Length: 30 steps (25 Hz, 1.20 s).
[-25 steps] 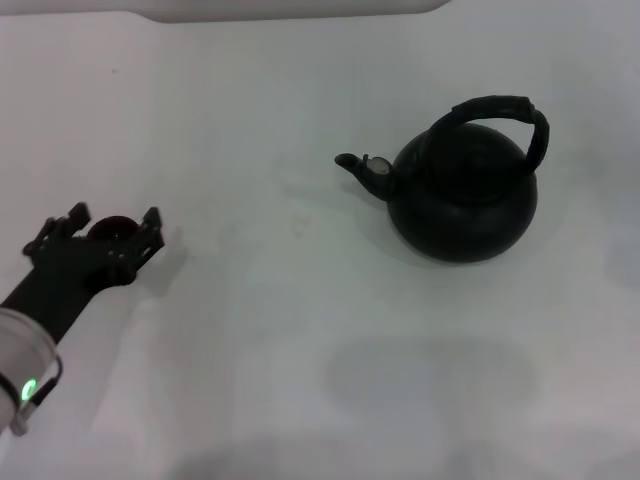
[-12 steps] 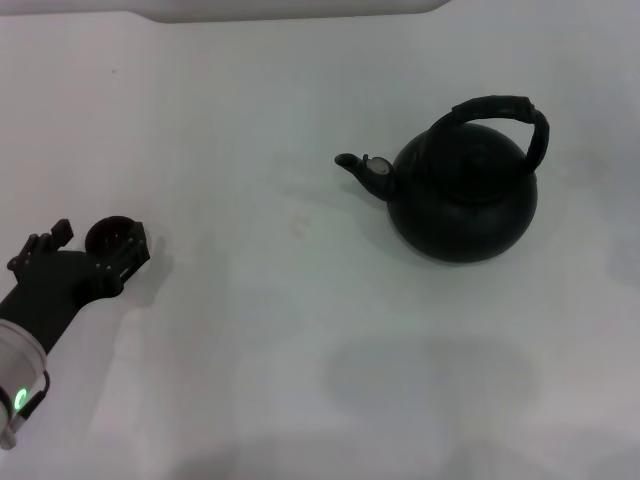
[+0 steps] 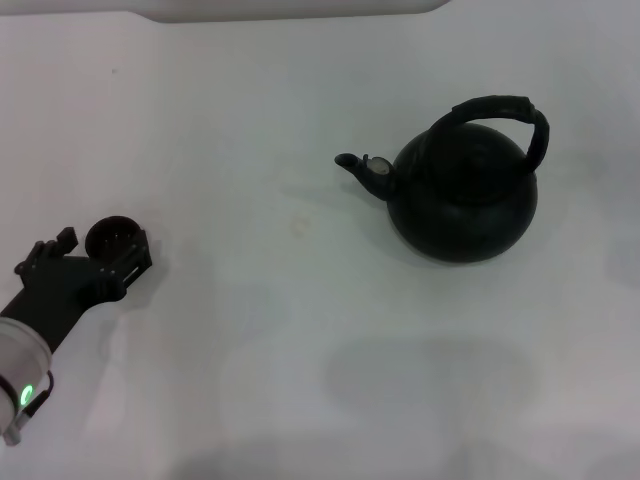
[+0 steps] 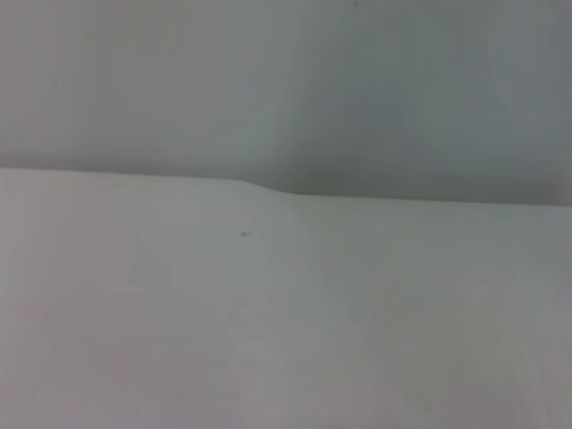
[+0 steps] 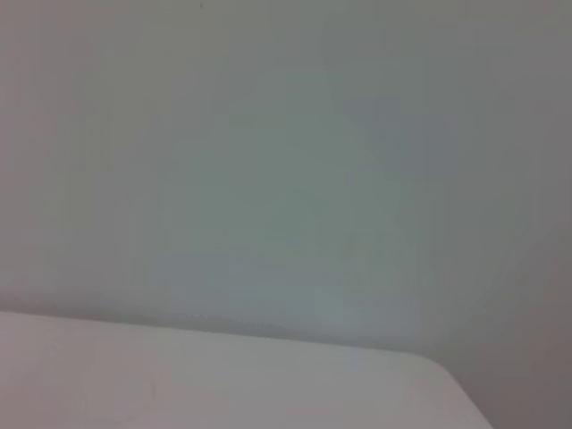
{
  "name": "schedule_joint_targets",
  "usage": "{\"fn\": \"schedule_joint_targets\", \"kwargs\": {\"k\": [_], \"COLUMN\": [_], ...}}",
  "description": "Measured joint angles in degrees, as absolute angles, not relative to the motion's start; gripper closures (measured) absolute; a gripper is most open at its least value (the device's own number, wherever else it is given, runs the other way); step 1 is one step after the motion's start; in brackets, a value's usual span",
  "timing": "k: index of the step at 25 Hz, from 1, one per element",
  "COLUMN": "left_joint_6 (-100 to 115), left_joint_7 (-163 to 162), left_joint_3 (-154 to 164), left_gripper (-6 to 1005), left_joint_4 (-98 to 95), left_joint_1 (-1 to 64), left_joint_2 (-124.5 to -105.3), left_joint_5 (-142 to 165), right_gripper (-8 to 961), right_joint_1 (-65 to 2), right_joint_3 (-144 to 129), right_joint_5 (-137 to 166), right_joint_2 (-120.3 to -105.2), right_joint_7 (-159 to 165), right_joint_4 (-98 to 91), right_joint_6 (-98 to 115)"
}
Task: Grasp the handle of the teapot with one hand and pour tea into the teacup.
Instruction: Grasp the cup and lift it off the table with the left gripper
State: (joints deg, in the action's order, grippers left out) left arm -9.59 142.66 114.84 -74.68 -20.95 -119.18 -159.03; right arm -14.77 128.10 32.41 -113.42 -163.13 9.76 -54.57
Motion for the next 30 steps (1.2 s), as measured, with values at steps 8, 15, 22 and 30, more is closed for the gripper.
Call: {"fn": "schedule_joint_targets", "kwargs": {"k": [8,15,22,30], "left_joint_6": [-9.80,-9.49,-9.45,-9.40], "left_joint_7": [142.22,142.20,142.20,140.80], "left_joint_3": [114.12,114.08,114.08,114.37], "left_gripper": [115,114,115,115], "left_joint_4": [-72.62,-71.17,-70.75,-70.40], "left_joint_1": [-18.35,-16.30,-15.74,-15.50], "left_joint_2": [-119.18,-119.18,-119.18,-119.09], "left_joint_5": [-159.48,-161.12,-162.15,-162.24], "right_gripper": [470,470,470,469], "right_joint_1": [-14.76,-14.76,-14.87,-14.97], "right_joint_3": [128.13,128.43,128.50,128.50], "right_joint_5": [32.43,32.43,32.25,31.92], "right_joint_2": [-113.47,-113.41,-113.30,-113.21], "right_joint_7": [-163.20,-163.21,-163.21,-164.29], "right_joint_4": [9.75,9.75,10.11,10.24], "right_joint_6": [-54.57,-54.58,-54.33,-54.10]}}
